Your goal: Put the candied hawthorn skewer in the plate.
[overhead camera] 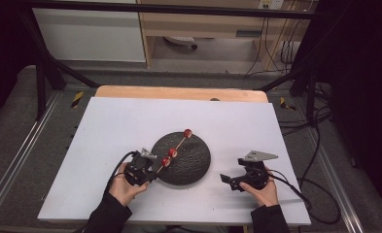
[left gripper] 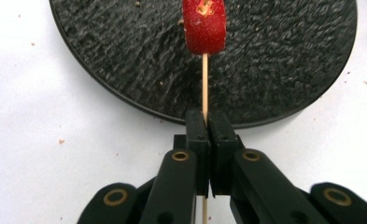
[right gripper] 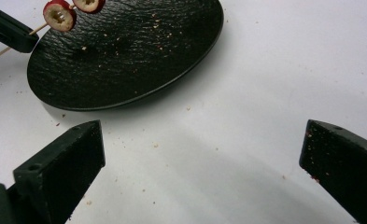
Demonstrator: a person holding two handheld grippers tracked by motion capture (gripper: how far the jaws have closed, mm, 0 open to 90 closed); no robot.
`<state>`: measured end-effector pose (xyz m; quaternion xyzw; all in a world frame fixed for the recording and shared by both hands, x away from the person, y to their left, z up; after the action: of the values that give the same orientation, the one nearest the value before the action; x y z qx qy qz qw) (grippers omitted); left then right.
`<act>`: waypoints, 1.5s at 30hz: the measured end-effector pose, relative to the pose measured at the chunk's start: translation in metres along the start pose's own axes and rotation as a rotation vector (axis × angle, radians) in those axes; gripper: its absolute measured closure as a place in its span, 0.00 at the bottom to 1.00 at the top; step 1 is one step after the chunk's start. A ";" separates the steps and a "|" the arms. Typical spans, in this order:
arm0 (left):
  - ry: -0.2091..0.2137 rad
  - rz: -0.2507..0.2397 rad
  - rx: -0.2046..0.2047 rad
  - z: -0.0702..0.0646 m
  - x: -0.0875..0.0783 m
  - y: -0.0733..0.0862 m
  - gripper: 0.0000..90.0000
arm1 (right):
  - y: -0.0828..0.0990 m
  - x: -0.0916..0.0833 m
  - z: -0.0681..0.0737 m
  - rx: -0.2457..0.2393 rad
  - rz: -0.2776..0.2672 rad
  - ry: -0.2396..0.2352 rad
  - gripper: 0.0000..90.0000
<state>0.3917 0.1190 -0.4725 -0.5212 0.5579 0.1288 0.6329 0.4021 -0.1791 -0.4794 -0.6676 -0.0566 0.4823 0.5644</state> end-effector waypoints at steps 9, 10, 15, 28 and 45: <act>-0.029 0.017 0.000 -0.001 0.000 -0.004 0.97 | 0.007 -0.009 -0.005 0.015 -0.007 0.009 0.02; -0.033 0.023 0.005 -0.002 0.000 -0.004 0.97 | 0.007 -0.010 -0.006 0.018 -0.015 0.009 0.02; -0.032 0.007 0.009 -0.001 -0.002 -0.005 0.94 | 0.009 -0.013 -0.008 0.024 -0.022 0.009 0.02; 0.070 -0.211 0.110 0.024 -0.040 0.007 0.43 | 0.012 -0.014 -0.012 0.009 -0.007 0.032 0.01; 0.042 -0.320 0.072 0.082 -0.048 0.055 0.13 | 0.020 -0.013 -0.013 -0.004 0.010 0.029 0.01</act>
<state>0.3813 0.2281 -0.4737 -0.5828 0.4851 -0.0047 0.6519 0.3954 -0.2037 -0.4890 -0.6758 -0.0459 0.4755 0.5613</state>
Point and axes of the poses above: each handheld gripper's, and its own axes: x roughly forward along the jaws, y roughly out of its underside, z roughly to its left, the point moved 7 cm from there along x, roughly forward along the jaws, and after that the axes turned 6 degrees about -x, right-handed, at the moved point
